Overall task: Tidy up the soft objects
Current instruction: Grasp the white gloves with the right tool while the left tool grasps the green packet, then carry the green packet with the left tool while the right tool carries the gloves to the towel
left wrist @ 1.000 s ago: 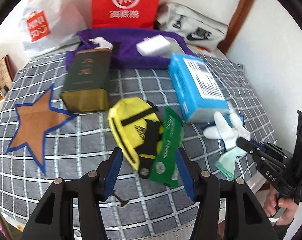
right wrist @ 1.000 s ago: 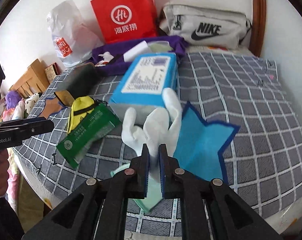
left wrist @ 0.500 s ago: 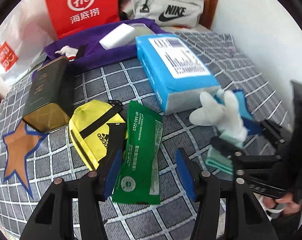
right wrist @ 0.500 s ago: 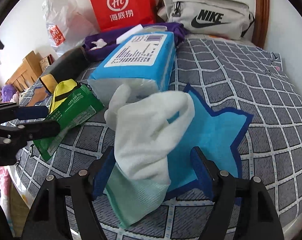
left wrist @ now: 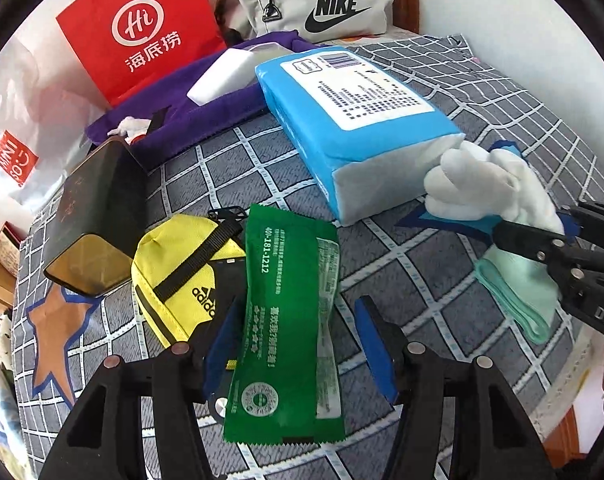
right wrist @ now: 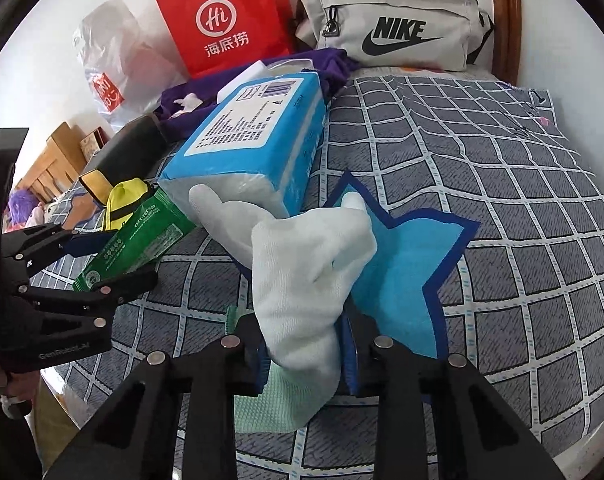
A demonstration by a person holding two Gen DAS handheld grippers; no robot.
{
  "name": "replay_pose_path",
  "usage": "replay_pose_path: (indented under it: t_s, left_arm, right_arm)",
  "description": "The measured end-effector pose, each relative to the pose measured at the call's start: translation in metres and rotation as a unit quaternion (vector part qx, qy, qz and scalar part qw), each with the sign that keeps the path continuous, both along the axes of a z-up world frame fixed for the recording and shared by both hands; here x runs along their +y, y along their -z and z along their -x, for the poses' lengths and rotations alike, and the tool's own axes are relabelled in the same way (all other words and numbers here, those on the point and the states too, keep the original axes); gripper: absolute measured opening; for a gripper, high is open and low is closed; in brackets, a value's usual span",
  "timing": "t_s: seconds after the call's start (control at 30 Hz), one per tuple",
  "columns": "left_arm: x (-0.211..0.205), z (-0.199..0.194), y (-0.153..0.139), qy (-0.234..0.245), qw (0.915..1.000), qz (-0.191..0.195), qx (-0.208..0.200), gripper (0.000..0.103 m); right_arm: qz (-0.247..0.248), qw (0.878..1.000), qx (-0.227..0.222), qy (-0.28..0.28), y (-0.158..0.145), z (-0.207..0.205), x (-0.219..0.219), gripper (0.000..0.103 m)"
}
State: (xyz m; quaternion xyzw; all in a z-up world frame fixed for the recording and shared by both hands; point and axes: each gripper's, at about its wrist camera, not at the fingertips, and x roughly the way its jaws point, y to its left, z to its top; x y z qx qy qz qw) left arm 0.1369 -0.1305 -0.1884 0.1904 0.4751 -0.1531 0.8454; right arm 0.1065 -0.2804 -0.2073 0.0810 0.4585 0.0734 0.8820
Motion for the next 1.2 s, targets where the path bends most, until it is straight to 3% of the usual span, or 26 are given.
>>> replay_pose_path:
  t_s: [0.1, 0.2, 0.43, 0.77, 0.97, 1.2]
  left_arm:
    - [0.008, -0.004, -0.004, -0.020, 0.9998, 0.000, -0.009, 0.032]
    - [0.027, -0.007, -0.017, -0.032, 0.9975, 0.062, 0.016, 0.029]
    - [0.065, -0.004, -0.040, -0.062, 0.9877, 0.141, 0.025, 0.029]
    - [0.107, -0.002, -0.052, -0.108, 0.9804, 0.164, 0.013, 0.029]
    - [0.121, -0.002, -0.066, -0.117, 0.9781, 0.173, 0.000, 0.029]
    - [0.134, -0.007, -0.078, -0.114, 0.9728, 0.202, -0.010, 0.029]
  right_arm:
    - [-0.002, 1.000, 0.003, -0.001, -0.001, 0.000, 0.001, 0.029]
    - [-0.003, 1.000, 0.002, -0.002, -0.004, 0.002, 0.002, 0.029]
    - [-0.008, 1.000, -0.006, -0.020, -0.015, 0.006, 0.016, 0.029]
    - [-0.014, 0.999, -0.021, -0.043, -0.037, 0.009, 0.038, 0.026]
    - [-0.029, 0.998, -0.037, -0.041, -0.055, 0.008, 0.040, 0.025]
    - [-0.011, 0.998, -0.058, -0.037, -0.076, 0.007, 0.054, 0.025]
